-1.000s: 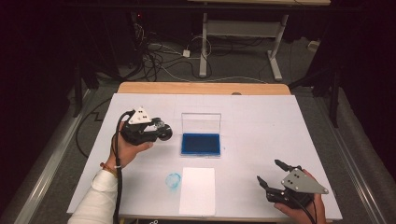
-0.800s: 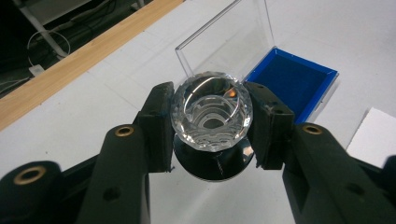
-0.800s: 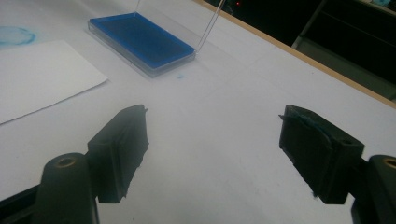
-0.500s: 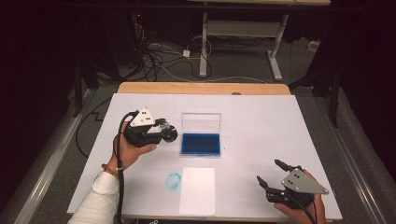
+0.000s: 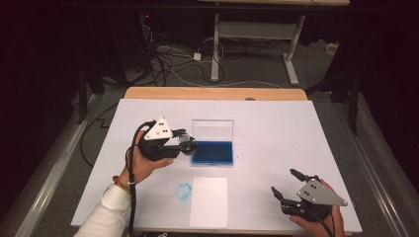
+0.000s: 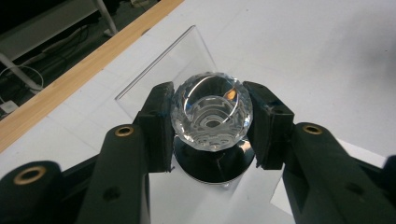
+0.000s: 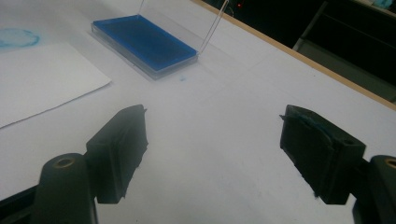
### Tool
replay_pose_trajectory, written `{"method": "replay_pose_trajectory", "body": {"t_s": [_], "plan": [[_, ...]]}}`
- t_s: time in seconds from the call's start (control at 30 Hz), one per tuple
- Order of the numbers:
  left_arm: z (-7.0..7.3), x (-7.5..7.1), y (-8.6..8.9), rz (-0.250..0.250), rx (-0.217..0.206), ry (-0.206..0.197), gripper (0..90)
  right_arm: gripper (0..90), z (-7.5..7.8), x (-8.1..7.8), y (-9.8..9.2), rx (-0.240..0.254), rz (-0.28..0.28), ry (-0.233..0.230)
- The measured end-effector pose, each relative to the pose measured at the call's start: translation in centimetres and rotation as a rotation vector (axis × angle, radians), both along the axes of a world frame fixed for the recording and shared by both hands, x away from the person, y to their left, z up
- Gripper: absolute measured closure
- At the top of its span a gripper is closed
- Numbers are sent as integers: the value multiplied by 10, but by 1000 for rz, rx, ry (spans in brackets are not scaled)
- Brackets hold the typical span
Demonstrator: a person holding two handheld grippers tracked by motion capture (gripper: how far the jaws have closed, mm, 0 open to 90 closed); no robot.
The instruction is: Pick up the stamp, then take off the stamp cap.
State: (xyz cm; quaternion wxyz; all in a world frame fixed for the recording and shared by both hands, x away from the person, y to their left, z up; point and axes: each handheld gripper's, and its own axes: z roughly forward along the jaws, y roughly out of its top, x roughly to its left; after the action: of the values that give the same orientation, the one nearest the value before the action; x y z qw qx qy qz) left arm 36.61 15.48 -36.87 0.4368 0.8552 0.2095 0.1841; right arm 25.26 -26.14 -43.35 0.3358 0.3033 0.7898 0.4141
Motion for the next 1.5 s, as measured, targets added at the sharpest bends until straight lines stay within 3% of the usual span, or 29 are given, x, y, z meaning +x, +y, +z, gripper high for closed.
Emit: {"method": "replay_pose_trajectory", "body": {"t_s": [0.4,0.53,0.8,1.23,1.5], "plan": [[0,-12,-13,-66,1,1,546,223,1,3,4,4,13,5],[-1,-15,-16,-75,-6,5,546,220,2,5,4,25,16,14],[-1,-27,-20,-90,-7,17,546,209,0,6,6,16,13,24],[-2,-53,-39,-178,-7,14,546,178,2,5,13,20,79,47],[-4,-62,-45,-195,-11,24,546,166,8,5,33,33,147,59]]}}
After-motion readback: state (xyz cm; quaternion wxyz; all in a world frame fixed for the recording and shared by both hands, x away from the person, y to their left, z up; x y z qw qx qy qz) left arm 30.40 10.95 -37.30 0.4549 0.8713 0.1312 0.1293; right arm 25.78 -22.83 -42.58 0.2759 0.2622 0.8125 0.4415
